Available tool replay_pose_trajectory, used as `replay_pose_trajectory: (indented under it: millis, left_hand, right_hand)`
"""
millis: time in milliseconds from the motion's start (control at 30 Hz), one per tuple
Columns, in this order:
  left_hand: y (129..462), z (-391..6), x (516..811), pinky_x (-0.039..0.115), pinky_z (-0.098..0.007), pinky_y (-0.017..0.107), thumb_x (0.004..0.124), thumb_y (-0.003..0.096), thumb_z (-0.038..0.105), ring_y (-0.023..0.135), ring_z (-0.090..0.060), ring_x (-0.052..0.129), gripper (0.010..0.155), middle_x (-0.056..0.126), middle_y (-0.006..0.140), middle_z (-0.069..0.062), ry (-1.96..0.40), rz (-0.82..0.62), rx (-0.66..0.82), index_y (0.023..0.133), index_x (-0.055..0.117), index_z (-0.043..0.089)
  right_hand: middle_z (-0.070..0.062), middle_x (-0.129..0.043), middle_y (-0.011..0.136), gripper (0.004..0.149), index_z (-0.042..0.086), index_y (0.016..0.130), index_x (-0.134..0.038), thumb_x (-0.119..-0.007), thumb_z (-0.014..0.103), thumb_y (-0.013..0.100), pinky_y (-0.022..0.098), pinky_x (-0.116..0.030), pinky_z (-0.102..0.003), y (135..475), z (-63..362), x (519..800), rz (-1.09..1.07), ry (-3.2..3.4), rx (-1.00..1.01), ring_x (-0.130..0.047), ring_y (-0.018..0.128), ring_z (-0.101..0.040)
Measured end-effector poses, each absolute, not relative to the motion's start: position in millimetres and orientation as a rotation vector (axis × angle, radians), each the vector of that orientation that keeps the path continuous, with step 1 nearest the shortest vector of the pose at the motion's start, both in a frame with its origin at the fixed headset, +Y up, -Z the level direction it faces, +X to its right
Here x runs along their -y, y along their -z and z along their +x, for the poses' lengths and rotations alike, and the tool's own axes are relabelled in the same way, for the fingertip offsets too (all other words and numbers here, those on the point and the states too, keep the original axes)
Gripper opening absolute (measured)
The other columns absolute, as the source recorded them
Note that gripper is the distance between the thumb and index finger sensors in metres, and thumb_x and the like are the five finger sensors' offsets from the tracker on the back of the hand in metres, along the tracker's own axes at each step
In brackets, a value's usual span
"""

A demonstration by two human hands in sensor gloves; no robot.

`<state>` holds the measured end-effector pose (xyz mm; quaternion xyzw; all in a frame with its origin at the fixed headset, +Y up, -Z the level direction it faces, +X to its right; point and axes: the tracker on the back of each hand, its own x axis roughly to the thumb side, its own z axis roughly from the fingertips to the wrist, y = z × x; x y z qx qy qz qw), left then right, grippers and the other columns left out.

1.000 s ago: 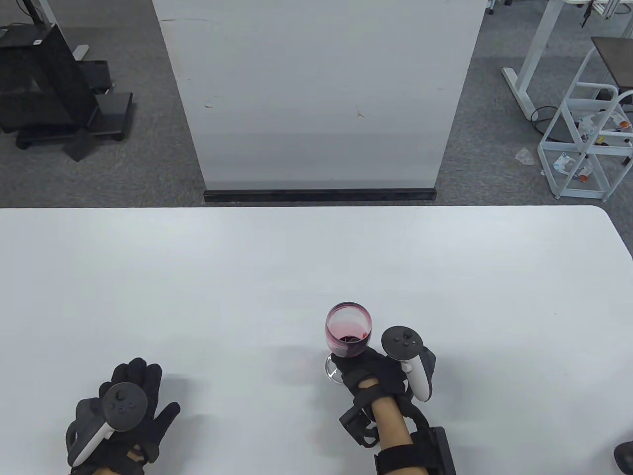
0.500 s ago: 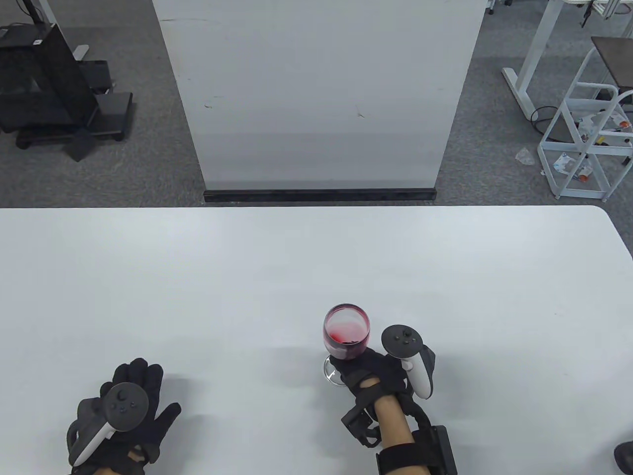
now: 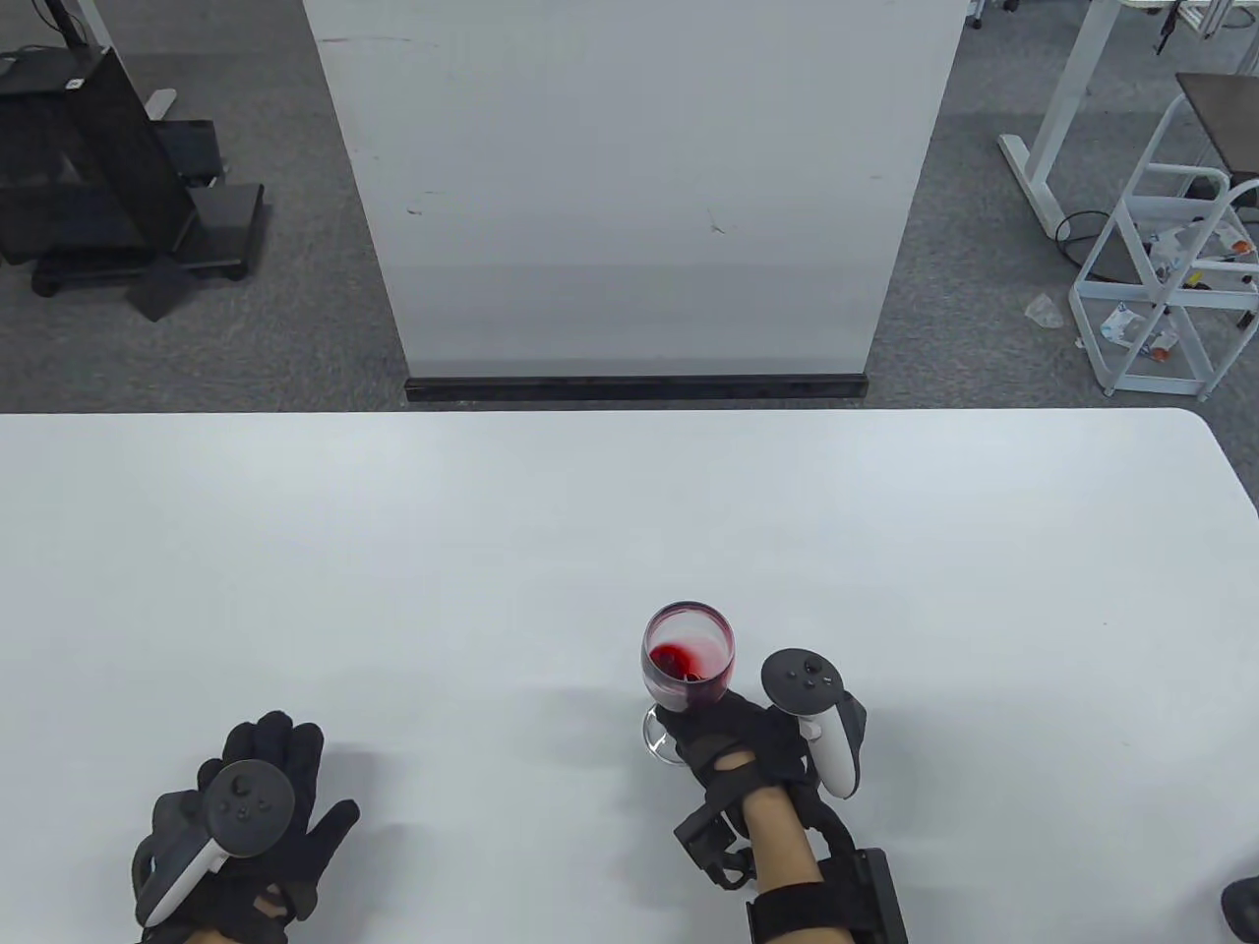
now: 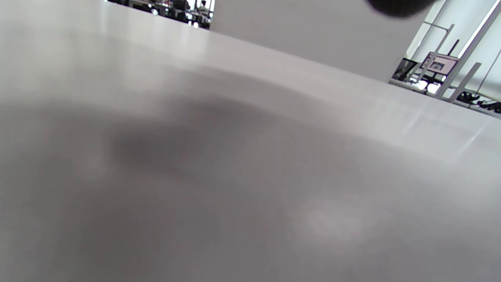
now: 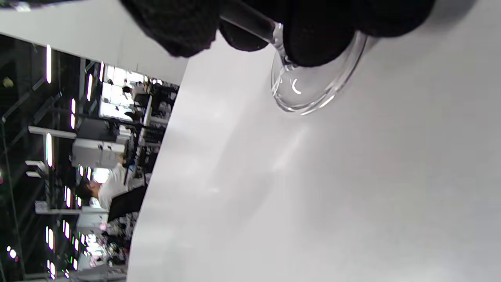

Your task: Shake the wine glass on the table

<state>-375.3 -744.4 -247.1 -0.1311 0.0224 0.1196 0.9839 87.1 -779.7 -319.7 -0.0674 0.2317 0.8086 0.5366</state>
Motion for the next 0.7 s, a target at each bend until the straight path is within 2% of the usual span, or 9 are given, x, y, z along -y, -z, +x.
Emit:
replay_pose_trajectory:
  millis: [100,167,267,367,433,533,633,700]
  left_hand:
    - [247.2,-375.4,744.3,-0.001,-0.045,0.074,0.053,0.0433,0.066,0.104,-0.023,-0.009,0.079,-0.005,0.113,0.006,-0.241,-0.265,-0.048,0.104,0.011,0.037]
    - [247.5,-374.9,744.8,-0.001,-0.045,0.074,0.053,0.0433,0.066,0.104,-0.023,-0.009,0.079,-0.005,0.113,0.006,-0.237,-0.269,-0.049,0.104,0.011,0.037]
    - [247.1,-374.9,744.2,-0.001,-0.045,0.074,0.053,0.0432,0.066,0.104,-0.023,-0.009,0.080,-0.005,0.113,0.006,-0.236,-0.266,-0.048,0.104,0.011,0.037]
    - [247.2,-375.1,744.2,-0.001,-0.046,0.074,0.053,0.0432,0.066,0.104,-0.024,-0.009,0.079,-0.005,0.113,0.006,-0.239,-0.265,-0.051,0.104,0.011,0.037]
    - [247.6,-374.6,744.8,-0.001,-0.046,0.074,0.053,0.0433,0.066,0.104,-0.023,-0.009,0.079,-0.005,0.113,0.006,-0.235,-0.269,-0.051,0.104,0.011,0.037]
    - [247.3,-374.5,744.4,-0.001,-0.046,0.074,0.053,0.0432,0.066,0.104,-0.023,-0.009,0.079,-0.005,0.113,0.006,-0.235,-0.266,-0.051,0.104,0.011,0.037]
    - [247.3,-375.3,744.4,-0.001,-0.046,0.074,0.053,0.0432,0.066,0.104,-0.024,-0.009,0.079,-0.005,0.113,0.006,-0.239,-0.263,-0.052,0.104,0.011,0.037]
    - [247.6,-375.0,744.7,-0.001,-0.046,0.074,0.053,0.0432,0.066,0.104,-0.024,-0.009,0.080,-0.005,0.113,0.006,-0.236,-0.268,-0.053,0.104,0.011,0.037]
  right_hand:
    - [-0.009,-0.045,0.112,0.058,0.018,0.102,-0.054,-0.073,0.042,0.054,0.048,-0.074,-0.041,316.7,85.9,784.9,-0.227,-1.917,-0.419,-0.076,0.074,-0.023]
    - [-0.008,-0.041,0.113,0.059,0.018,0.103,-0.052,-0.074,0.040,0.053,0.049,-0.072,-0.043,317.1,84.5,786.8,-0.207,-1.873,-0.447,-0.074,0.075,-0.022]
    - [-0.008,-0.051,0.111,0.056,0.016,0.098,-0.063,-0.078,0.043,0.052,0.046,-0.074,-0.043,320.0,88.0,780.5,-0.160,-1.908,-0.550,-0.078,0.072,-0.026]
    - [-0.009,-0.046,0.112,0.057,0.017,0.101,-0.056,-0.074,0.043,0.053,0.049,-0.073,-0.042,317.3,88.8,785.1,-0.225,-1.908,-0.425,-0.076,0.073,-0.024]
    - [-0.008,-0.040,0.113,0.060,0.018,0.103,-0.051,-0.074,0.041,0.053,0.050,-0.072,-0.043,316.5,85.4,788.3,-0.215,-1.879,-0.434,-0.073,0.076,-0.021]
    - [-0.009,-0.053,0.110,0.055,0.016,0.097,-0.064,-0.078,0.043,0.051,0.045,-0.075,-0.043,319.0,87.1,780.9,-0.178,-1.934,-0.502,-0.079,0.070,-0.026]
    - [-0.010,-0.046,0.112,0.057,0.017,0.101,-0.056,-0.073,0.043,0.053,0.048,-0.074,-0.041,316.9,84.3,785.3,-0.219,-1.925,-0.414,-0.076,0.073,-0.023]
    - [-0.008,-0.041,0.113,0.059,0.018,0.103,-0.052,-0.074,0.041,0.053,0.048,-0.073,-0.042,316.4,81.7,787.5,-0.208,-1.898,-0.435,-0.074,0.075,-0.021]
